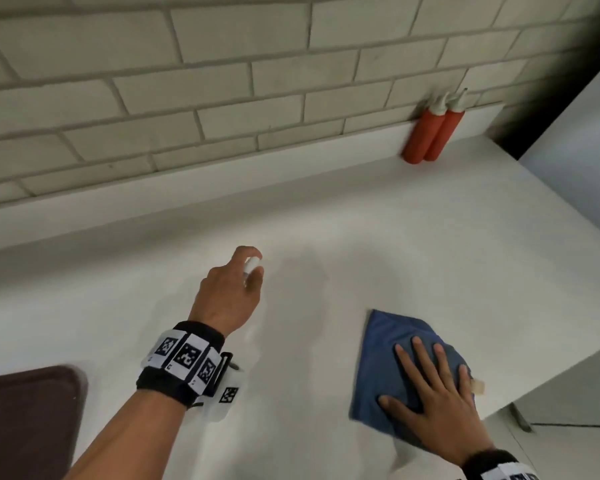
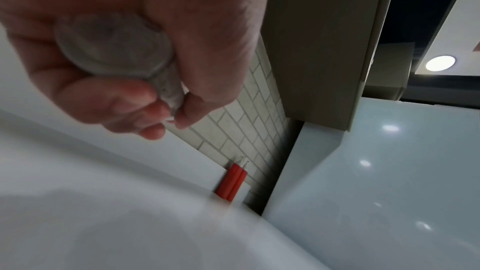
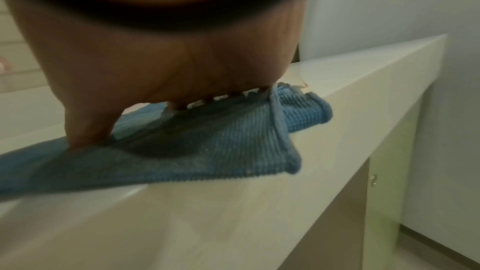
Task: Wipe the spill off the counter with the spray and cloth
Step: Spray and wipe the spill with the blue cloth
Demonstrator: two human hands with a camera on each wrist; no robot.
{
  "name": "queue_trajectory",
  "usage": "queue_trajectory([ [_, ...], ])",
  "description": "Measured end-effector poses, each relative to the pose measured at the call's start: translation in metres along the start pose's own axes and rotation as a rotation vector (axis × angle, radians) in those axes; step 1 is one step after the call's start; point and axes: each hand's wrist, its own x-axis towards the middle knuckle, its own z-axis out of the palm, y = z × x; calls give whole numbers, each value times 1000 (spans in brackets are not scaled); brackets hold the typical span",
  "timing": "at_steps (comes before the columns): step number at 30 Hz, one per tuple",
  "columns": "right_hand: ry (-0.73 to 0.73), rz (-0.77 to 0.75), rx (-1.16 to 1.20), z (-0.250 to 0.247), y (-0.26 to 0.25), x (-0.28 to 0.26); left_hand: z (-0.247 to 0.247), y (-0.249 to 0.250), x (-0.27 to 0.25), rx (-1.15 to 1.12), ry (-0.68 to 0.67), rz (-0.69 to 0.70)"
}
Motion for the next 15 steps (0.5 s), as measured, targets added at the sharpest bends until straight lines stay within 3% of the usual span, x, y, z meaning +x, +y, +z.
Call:
queue_trajectory([
  [8,-35,-18,-2,-37,47,63,21,42,5,45,58,-47],
  [15,-71,-121,-97,-72,0,173,-4,14,-36,20,160,-217],
])
